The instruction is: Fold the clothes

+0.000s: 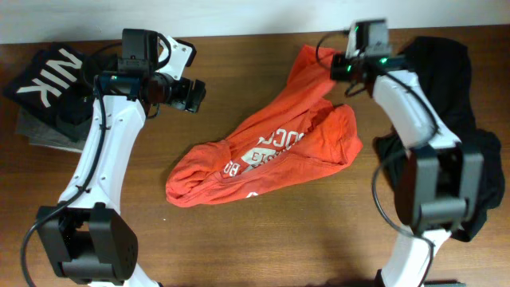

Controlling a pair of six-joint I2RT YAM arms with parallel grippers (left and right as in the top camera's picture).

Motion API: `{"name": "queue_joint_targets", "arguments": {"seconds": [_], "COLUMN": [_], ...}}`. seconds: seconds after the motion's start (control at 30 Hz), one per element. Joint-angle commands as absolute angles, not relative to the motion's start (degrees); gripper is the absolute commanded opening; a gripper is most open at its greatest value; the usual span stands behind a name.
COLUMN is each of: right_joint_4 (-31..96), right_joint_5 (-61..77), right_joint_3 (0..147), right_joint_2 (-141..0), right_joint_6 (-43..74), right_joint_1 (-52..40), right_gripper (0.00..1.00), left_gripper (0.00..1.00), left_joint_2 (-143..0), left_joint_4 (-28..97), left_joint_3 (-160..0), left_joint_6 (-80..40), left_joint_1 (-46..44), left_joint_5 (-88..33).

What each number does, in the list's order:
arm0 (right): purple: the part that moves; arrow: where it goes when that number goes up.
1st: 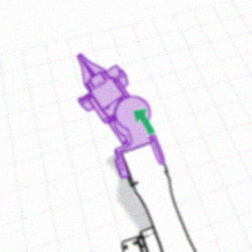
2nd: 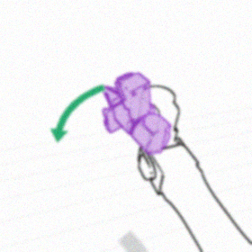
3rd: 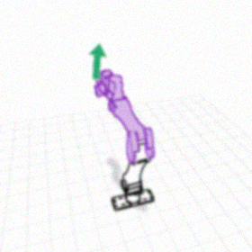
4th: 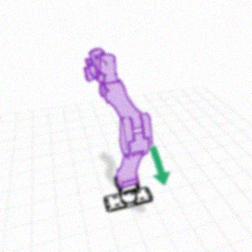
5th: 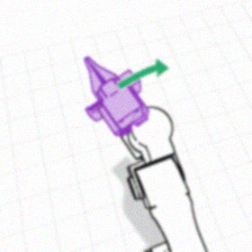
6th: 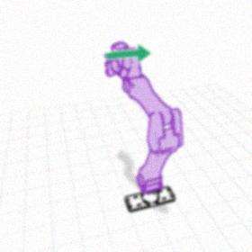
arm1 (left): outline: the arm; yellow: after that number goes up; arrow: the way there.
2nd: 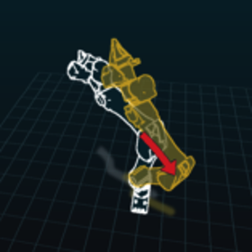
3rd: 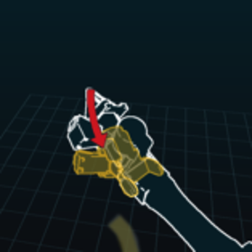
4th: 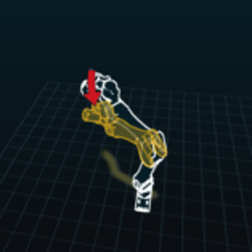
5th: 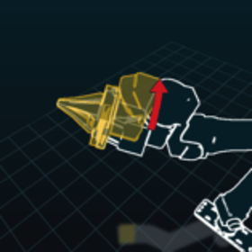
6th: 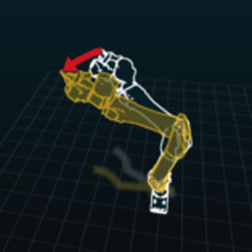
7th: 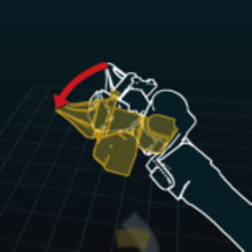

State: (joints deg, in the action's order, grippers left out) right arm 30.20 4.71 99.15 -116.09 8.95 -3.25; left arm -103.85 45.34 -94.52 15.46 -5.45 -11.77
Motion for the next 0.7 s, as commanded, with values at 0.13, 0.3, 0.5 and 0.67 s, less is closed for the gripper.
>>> {"name": "queue_joint_targets", "arguments": {"seconds": [0.13,0.3,0.5,0.67], "right_joint_4": [26.94,20.62,11.88,4.25], "right_joint_5": [13.56,13.26,8.29,6.15], "right_joint_3": [102.54,102.54,102.54,102.54], "right_joint_2": [-109.86,-110.32,-111.53,-115.09], "right_joint_6": [10.41,11.49,13.15,15.73], "right_joint_1": [-5.98,-11.44,-18.39,-22.65], "right_gripper": [0.04,0.04,0.04,0.04], "left_gripper": [0.93,0.93,0.93,0.94], "left_joint_2": [-104.22,-103.55,-101.03,-98.43], "left_joint_4": [44.80,46.50,47.20,47.22], "left_joint_3": [-100.07,-106.67,-109.89,-109.89], "left_joint_6": [16.38,16.38,16.36,16.36], "left_joint_1": [-5.30,-3.73,-0.84,2.63], "left_joint_5": [-4.25,-3.33,-3.33,-3.36]}}
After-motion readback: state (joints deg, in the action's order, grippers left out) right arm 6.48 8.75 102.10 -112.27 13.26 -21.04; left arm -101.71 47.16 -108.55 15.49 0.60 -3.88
